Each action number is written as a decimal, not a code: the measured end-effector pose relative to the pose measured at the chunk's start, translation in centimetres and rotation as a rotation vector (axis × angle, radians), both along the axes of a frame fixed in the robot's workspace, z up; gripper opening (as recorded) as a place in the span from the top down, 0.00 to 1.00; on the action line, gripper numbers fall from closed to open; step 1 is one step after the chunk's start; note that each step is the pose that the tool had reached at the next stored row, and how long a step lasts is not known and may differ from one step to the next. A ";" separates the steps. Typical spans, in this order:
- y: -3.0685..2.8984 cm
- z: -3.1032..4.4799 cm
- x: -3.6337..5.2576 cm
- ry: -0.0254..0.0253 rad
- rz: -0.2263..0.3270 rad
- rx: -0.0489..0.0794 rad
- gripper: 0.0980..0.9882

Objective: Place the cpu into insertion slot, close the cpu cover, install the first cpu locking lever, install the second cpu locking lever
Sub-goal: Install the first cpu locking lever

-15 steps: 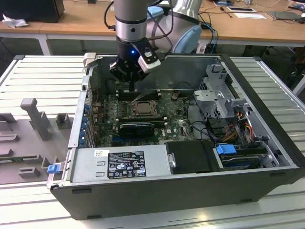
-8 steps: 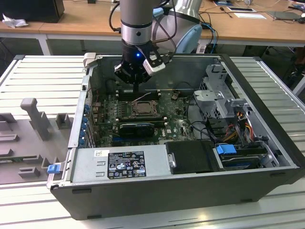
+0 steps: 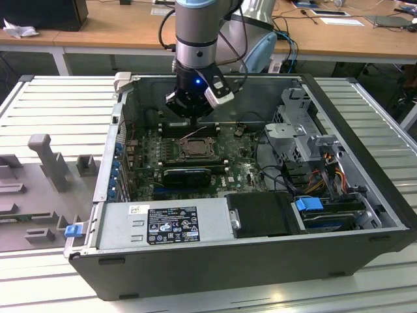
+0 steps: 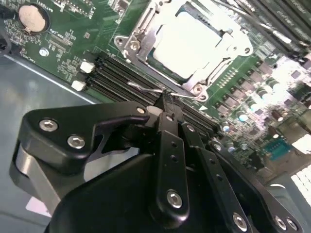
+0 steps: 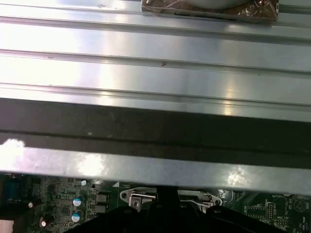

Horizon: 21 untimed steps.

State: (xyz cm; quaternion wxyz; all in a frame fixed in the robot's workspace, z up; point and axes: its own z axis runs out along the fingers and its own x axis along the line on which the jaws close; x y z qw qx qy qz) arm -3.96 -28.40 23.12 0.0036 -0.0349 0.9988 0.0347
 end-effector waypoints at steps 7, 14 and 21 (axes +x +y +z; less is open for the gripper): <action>0.45 -0.69 1.17 0.0001 0.000 0.001 0.99; 0.11 -1.10 1.79 0.0000 -0.001 0.001 0.99; 0.13 -2.10 2.06 0.0000 -0.001 0.003 0.99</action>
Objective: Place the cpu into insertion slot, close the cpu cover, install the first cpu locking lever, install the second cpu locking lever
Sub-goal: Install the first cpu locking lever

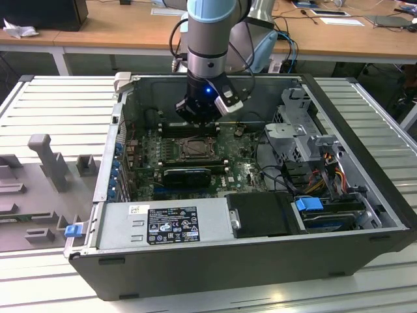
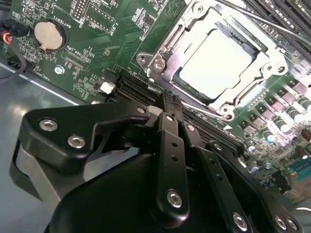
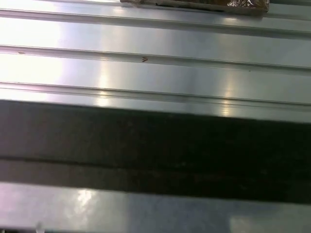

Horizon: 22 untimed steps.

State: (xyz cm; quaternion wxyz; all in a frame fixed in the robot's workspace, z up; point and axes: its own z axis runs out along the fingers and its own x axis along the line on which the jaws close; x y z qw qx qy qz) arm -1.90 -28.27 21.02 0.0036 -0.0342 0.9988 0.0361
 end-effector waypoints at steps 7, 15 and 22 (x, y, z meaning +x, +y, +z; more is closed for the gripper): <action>0.09 -0.63 0.12 0.0003 0.000 -0.002 0.99; 0.10 -0.67 0.13 0.0000 0.000 -0.015 0.99; 0.08 -0.92 0.14 0.0004 0.000 -0.013 0.99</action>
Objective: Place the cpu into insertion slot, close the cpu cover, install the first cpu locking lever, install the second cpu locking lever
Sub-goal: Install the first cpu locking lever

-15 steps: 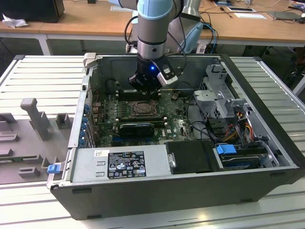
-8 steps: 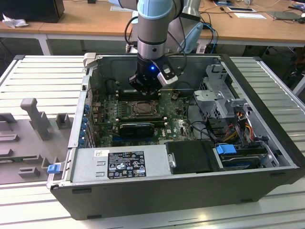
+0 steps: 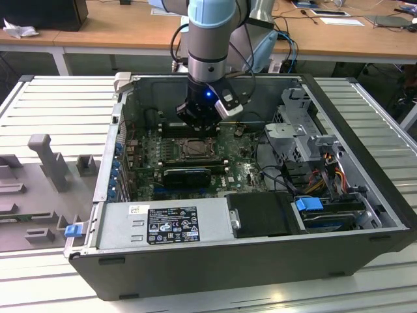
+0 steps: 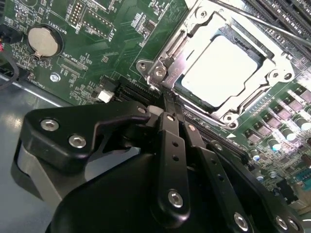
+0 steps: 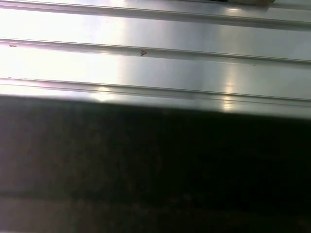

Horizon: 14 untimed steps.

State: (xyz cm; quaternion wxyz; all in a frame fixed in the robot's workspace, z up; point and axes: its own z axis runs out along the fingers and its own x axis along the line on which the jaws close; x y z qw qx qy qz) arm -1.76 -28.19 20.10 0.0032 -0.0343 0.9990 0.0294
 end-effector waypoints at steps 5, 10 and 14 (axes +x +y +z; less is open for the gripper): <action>0.04 0.17 0.02 -0.0010 0.000 0.023 0.99; 0.02 1.68 0.01 -0.0005 0.000 0.022 0.99; -0.10 1.68 0.01 -0.0005 0.000 0.022 0.99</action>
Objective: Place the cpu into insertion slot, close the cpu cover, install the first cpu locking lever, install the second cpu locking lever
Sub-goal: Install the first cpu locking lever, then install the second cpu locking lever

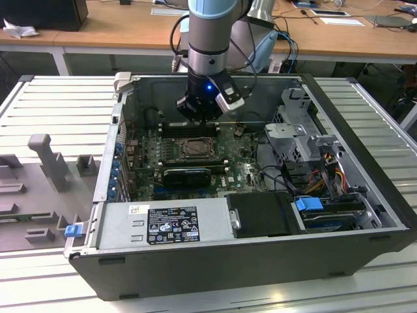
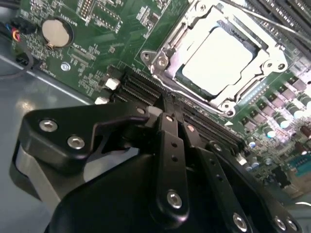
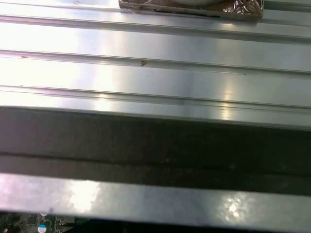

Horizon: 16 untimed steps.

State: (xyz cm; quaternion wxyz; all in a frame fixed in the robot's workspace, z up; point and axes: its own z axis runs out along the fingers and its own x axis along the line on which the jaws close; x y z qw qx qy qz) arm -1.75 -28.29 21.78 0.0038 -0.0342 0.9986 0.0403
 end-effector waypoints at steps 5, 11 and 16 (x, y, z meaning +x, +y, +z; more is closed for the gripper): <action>-0.30 0.00 0.02 0.0000 0.000 0.000 0.99; -0.64 -0.02 0.09 0.0000 0.000 0.000 0.99; -0.66 1.24 0.09 0.0001 0.000 0.000 0.99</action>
